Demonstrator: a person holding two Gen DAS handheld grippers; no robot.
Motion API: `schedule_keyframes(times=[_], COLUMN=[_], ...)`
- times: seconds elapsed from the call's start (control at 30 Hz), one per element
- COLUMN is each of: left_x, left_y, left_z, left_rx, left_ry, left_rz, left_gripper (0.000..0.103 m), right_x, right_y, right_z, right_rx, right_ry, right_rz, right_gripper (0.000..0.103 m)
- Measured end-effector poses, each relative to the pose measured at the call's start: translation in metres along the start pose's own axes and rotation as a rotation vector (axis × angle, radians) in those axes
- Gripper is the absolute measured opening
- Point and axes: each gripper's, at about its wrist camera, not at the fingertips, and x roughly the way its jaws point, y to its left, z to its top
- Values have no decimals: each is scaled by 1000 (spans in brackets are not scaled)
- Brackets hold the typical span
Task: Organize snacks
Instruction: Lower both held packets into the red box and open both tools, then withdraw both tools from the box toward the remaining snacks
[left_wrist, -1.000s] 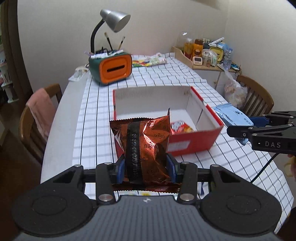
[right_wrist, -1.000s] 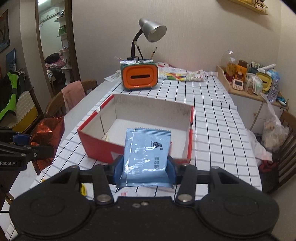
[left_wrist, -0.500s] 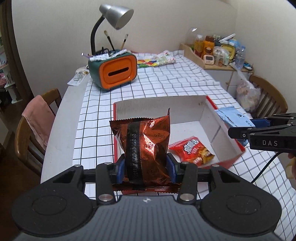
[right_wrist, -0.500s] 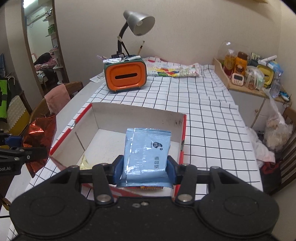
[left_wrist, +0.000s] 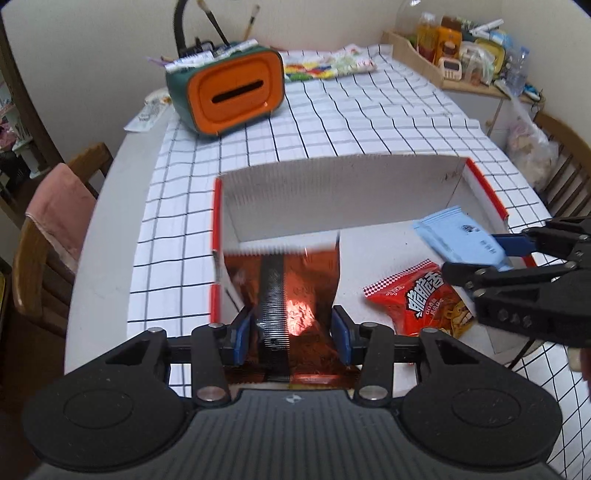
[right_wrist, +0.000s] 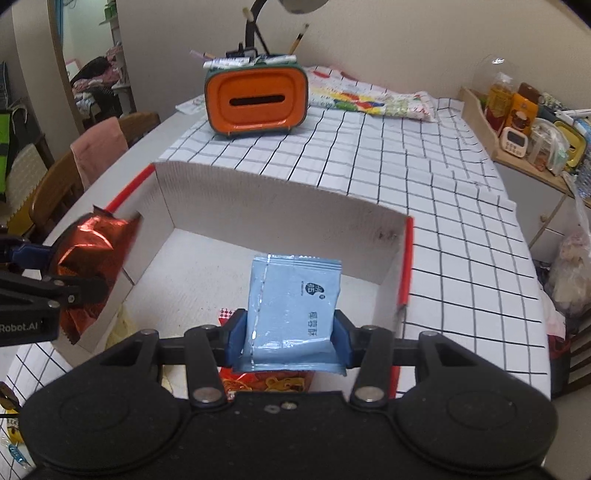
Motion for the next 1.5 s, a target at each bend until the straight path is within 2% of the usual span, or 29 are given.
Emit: schedule_keyframes(times=[0.17,0.43,0.6,0.77,0.9,1.0,1.07,1.4,1.5], left_x=[19,28,20,3,-13,-29,-41,-93,-105], left_y=[-3,-1,-1,3,5,6,7,14,15], left_z=[3,-3,-5,-8,-12,-15,-19,-41,-47], left_rx=[17,15,20,7,-3,-11,-15,-31,-31], left_ry=[51,84,54,15,-19,-58,-91,-206,-228], left_rz=[17,21,27,15,5,-12,-22,-75,-75], left_gripper=[43,43,44,55,59,67,72,78,80], right_x=[21,28,19,-1,-22,-40,-51,-98,-109], right_y=[4,4,5,6,9,12,14,31,36], right_z=[-3,-7,-8,-8,-8,-9,-10,-20,-24], right_rx=[-21,-31,-33,-17,-19,-23,-23,-24,-21], right_ry=[48,75,68,23,-8,-37,-57,-135,-150], right_rz=[7,14,25,44,70,82,87,117,132], right_gripper=[47,47,52,63,65,69,77,90,90])
